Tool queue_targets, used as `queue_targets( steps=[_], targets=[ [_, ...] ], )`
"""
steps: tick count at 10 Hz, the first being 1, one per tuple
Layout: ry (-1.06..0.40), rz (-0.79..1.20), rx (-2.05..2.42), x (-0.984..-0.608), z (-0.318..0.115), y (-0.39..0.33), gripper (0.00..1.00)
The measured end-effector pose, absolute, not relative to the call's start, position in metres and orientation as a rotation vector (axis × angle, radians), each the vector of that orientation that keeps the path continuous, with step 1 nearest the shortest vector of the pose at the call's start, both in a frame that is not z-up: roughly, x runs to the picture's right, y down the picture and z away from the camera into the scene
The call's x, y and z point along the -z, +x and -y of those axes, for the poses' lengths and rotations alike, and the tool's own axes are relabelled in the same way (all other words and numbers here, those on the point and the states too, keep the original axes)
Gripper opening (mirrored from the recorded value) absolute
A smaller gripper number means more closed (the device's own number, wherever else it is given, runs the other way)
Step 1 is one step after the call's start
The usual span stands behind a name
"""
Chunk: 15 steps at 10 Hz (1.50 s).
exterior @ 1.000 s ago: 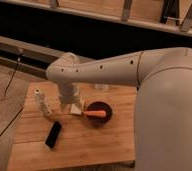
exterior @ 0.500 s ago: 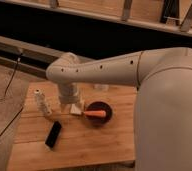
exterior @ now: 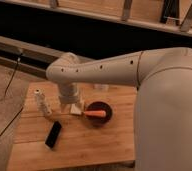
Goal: Knock the eraser over
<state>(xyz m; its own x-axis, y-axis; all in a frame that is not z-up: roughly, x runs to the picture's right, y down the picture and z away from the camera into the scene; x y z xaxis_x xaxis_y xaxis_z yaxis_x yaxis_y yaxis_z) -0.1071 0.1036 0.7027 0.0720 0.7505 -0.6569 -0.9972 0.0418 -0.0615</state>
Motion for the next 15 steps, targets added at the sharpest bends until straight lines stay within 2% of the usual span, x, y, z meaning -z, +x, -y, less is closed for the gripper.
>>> queue_targets(
  steps=[8, 15],
  targets=[
    [-0.594, -0.534, -1.429, -0.703, -0.106, -0.106, 0.65],
    [-0.612, -0.715, -1.3, -0.72, -0.158, -0.099, 0.65]
  ],
)
